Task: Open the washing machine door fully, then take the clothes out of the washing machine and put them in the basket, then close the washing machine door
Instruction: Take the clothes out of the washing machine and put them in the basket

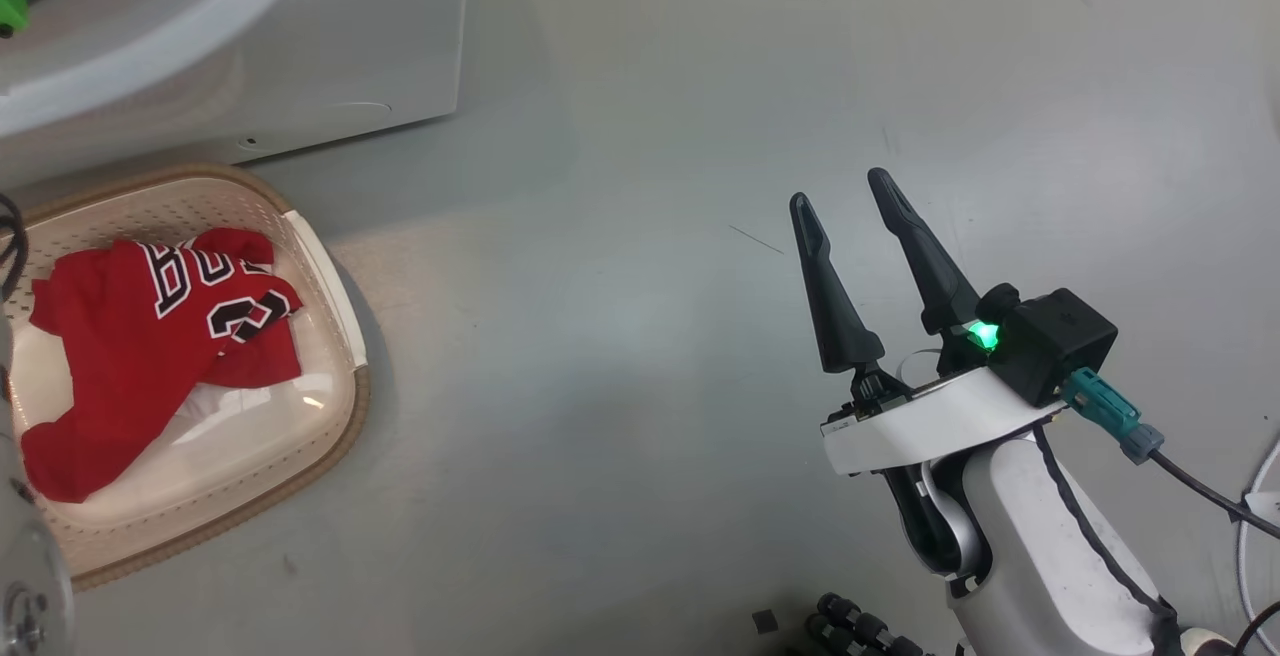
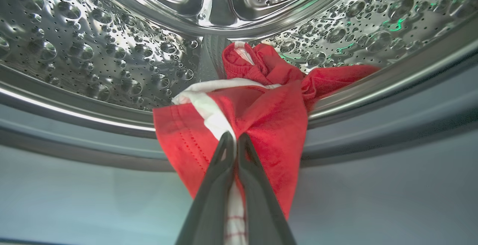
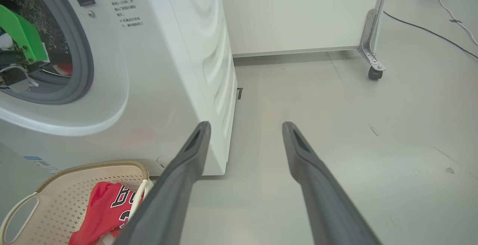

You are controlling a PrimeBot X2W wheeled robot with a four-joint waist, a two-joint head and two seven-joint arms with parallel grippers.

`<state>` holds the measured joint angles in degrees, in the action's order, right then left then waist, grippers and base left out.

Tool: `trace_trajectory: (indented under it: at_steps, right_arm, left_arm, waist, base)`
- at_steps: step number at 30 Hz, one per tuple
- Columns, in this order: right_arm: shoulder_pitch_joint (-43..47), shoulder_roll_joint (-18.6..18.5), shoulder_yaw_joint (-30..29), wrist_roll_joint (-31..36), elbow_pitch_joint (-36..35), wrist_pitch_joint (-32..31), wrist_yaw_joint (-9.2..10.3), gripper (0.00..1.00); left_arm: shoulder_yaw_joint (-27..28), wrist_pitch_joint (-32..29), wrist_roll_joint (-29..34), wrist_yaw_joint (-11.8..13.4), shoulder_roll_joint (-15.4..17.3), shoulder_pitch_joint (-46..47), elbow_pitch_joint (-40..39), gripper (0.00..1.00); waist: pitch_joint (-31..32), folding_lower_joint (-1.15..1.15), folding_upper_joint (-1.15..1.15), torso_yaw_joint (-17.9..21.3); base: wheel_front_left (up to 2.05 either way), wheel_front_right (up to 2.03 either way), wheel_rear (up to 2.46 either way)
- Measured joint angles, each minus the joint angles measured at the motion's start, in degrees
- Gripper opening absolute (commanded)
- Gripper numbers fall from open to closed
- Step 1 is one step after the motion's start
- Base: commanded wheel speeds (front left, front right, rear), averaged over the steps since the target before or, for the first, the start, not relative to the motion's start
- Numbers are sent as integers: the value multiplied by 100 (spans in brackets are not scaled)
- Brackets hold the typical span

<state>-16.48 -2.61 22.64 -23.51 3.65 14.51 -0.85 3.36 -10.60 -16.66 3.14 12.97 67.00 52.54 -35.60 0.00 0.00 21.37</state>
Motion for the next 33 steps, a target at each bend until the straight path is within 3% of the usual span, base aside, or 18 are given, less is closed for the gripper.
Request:
trace_trajectory:
  at_steps: [19, 33]
  right_arm:
    - [71, -4, -285, 259, 328, 0, -65, 100]
    - [369, -12, -587, 310, 489, 0, -155, 100]
  left_arm:
    - [-3, 968, -197, -403, -312, -839, 636, 0]
    - [-310, 1847, -149, -776, -638, -1564, 777, 0]
  waist:
    - [886, 0, 0, -511]
    - [1633, 0, 0, -1057]
  base:
    - [0, 0, 0]
    - [0, 0, 0]
